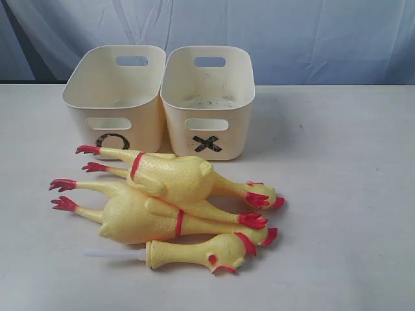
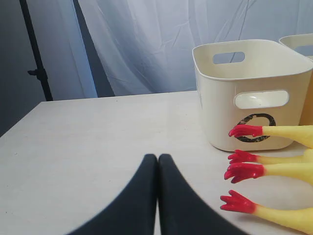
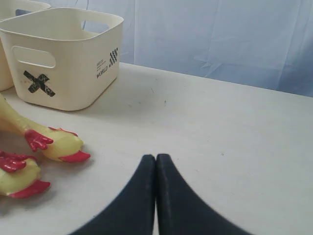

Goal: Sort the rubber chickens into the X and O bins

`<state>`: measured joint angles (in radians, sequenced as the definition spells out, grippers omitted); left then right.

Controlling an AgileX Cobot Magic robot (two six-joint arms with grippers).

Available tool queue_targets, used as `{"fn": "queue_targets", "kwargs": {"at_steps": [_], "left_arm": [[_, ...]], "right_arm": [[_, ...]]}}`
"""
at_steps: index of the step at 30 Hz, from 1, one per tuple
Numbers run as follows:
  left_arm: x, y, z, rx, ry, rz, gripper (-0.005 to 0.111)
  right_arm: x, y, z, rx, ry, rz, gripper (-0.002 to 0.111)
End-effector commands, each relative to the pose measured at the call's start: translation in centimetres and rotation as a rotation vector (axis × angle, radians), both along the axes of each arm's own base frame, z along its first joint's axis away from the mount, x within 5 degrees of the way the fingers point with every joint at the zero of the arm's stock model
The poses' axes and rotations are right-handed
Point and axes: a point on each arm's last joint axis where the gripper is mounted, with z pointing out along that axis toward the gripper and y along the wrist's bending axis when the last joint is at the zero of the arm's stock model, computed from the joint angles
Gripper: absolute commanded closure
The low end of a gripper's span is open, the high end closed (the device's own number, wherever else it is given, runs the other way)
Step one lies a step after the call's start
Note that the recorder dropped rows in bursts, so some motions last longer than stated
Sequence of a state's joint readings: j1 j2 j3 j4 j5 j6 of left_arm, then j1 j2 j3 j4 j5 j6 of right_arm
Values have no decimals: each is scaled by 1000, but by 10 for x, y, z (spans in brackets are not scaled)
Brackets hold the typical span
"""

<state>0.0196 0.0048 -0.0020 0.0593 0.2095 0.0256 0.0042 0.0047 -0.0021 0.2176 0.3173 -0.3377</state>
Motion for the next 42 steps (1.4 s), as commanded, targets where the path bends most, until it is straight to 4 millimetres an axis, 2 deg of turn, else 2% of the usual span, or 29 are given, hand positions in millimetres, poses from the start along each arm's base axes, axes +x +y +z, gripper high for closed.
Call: {"fn": "queue_targets", "kwargs": {"at_steps": [1, 35, 42], "left_arm": [[0, 0, 0, 8, -7, -1, 107], [0, 0, 0, 10, -7, 0, 107], [0, -1, 8, -5, -91, -7, 107]], "right_arm": [[0, 0, 0, 1, -8, -6, 109], [0, 0, 0, 1, -8, -6, 109], [0, 0, 0, 1, -8, -6, 109]]}}
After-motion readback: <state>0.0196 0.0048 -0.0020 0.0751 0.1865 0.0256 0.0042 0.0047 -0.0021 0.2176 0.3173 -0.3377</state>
